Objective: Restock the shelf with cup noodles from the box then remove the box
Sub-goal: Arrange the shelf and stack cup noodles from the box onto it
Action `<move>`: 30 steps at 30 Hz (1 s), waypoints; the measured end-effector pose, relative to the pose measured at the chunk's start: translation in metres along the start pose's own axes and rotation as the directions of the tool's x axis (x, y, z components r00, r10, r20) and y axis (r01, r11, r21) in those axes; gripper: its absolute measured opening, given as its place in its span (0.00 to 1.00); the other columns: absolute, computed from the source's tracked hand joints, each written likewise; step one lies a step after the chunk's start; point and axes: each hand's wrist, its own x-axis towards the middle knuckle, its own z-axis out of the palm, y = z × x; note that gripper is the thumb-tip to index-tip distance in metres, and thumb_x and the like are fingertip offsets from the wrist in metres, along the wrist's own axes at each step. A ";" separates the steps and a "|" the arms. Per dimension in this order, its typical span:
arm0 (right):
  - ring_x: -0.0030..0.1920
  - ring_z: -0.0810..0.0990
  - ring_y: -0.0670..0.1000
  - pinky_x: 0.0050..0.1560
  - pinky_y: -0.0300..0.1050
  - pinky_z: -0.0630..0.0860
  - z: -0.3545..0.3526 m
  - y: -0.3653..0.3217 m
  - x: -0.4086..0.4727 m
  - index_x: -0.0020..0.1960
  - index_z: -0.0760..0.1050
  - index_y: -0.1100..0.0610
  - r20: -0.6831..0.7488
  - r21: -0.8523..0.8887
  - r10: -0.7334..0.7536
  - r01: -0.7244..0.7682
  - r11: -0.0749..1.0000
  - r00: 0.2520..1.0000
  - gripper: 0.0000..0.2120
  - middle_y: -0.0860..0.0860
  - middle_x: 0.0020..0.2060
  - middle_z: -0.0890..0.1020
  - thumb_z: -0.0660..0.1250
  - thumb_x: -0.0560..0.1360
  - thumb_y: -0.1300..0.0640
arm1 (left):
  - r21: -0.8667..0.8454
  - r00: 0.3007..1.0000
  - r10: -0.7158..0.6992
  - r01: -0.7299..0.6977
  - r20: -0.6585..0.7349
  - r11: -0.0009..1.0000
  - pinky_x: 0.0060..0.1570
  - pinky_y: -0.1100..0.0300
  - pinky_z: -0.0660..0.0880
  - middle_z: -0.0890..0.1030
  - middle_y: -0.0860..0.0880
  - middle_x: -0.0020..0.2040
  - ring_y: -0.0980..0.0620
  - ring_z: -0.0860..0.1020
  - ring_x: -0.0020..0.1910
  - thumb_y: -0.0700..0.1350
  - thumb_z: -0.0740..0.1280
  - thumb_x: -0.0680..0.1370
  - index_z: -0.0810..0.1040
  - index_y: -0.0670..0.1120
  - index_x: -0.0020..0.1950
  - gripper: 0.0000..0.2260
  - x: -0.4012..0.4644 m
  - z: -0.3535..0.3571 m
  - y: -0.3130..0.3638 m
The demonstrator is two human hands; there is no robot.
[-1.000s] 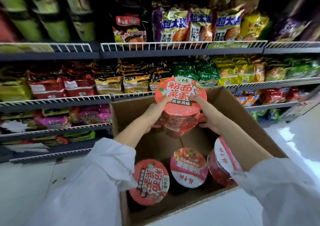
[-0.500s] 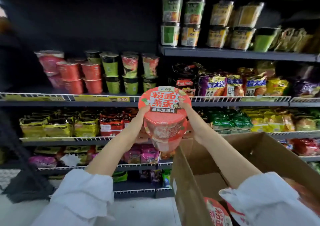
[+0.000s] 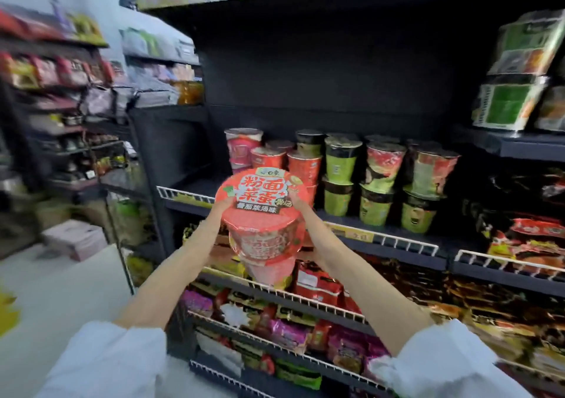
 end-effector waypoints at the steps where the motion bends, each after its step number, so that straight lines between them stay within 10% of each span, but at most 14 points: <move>1: 0.69 0.69 0.54 0.69 0.60 0.65 0.010 -0.007 0.017 0.71 0.65 0.46 0.031 -0.007 -0.013 0.013 1.000 0.999 0.37 0.49 0.69 0.71 0.59 0.68 0.28 | -0.025 0.999 -0.003 0.001 -0.044 1.000 0.51 0.49 0.79 0.78 0.44 0.59 0.43 0.80 0.51 0.73 0.64 0.65 0.74 0.54 0.58 0.31 0.015 -0.011 0.007; 6: 0.69 0.69 0.52 0.69 0.60 0.66 0.060 -0.038 0.099 0.71 0.65 0.44 0.103 -0.011 -0.104 0.106 0.994 0.989 0.37 0.47 0.70 0.71 0.62 0.67 0.28 | -0.059 0.985 0.033 -0.044 -0.169 0.997 0.38 0.56 0.76 0.79 0.42 0.49 0.45 0.79 0.44 0.70 0.59 0.71 0.74 0.50 0.56 0.27 0.078 -0.058 0.041; 21: 0.65 0.72 0.53 0.69 0.57 0.67 0.187 -0.099 0.350 0.70 0.67 0.52 -0.111 0.120 -0.171 0.184 0.976 0.979 0.30 0.51 0.65 0.75 0.57 0.75 0.34 | -0.124 0.963 0.245 -0.259 -0.114 0.958 0.54 0.55 0.72 0.77 0.50 0.43 0.50 0.75 0.48 0.68 0.52 0.76 0.73 0.50 0.52 0.23 0.325 -0.147 0.128; 27: 0.69 0.69 0.56 0.69 0.60 0.65 0.199 -0.078 0.453 0.72 0.64 0.53 -0.262 0.178 -0.054 0.103 0.979 0.964 0.62 0.52 0.69 0.72 0.57 0.47 0.16 | -0.206 0.971 0.239 -0.228 0.030 0.952 0.46 0.58 0.77 0.81 0.49 0.47 0.54 0.79 0.46 0.61 0.61 0.77 0.76 0.48 0.56 0.18 0.415 -0.151 0.122; 30: 0.70 0.68 0.54 0.70 0.58 0.64 0.204 -0.063 0.490 0.74 0.61 0.54 -0.237 0.169 -0.029 0.071 0.983 0.971 0.64 0.51 0.70 0.70 0.57 0.48 0.16 | -0.098 0.970 0.231 -0.224 0.072 0.970 0.58 0.52 0.76 0.80 0.47 0.59 0.50 0.80 0.55 0.63 0.70 0.67 0.68 0.49 0.71 0.36 0.461 -0.150 0.101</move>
